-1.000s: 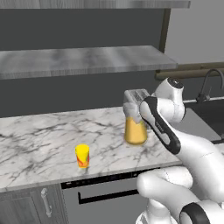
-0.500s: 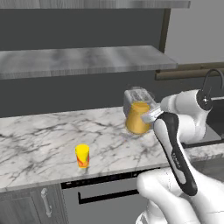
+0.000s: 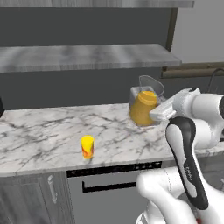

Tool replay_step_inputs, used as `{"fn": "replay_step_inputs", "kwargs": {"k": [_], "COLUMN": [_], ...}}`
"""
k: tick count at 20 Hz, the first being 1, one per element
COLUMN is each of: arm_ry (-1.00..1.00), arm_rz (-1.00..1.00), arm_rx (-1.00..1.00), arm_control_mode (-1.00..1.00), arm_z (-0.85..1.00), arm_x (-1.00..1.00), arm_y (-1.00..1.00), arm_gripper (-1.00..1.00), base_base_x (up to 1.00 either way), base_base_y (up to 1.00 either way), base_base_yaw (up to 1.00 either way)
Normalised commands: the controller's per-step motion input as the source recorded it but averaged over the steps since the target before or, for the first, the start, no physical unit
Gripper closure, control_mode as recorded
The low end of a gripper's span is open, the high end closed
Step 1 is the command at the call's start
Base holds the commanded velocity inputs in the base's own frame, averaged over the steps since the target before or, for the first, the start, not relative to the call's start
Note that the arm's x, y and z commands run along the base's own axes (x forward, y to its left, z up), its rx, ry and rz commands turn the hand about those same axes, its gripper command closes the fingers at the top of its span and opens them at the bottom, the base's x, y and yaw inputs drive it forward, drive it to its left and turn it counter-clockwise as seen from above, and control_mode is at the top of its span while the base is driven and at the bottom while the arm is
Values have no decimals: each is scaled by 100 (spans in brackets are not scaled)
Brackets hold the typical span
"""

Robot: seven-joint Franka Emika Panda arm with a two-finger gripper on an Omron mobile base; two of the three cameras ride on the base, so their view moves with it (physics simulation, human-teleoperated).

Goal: Place the pitcher and cup on the dining counter for serving.

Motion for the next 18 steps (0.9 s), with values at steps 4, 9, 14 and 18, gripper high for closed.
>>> {"fn": "replay_step_inputs", "kwargs": {"k": [4,9,14,18], "arm_ry": [0,0,0,0], "arm_rz": [0,0,0,0], "arm_rx": [0,0,0,0], "arm_control_mode": [100,100,100,100], "arm_z": [0,0,0,0], "arm_x": [0,0,0,0], "arm_y": [0,0,0,0], "arm_gripper": [100,100,100,100], "base_base_x": [-81,-37,-13,-6], "base_base_y": [-3,3,9,17], "base_base_yaw": [83,100,100,100]}}
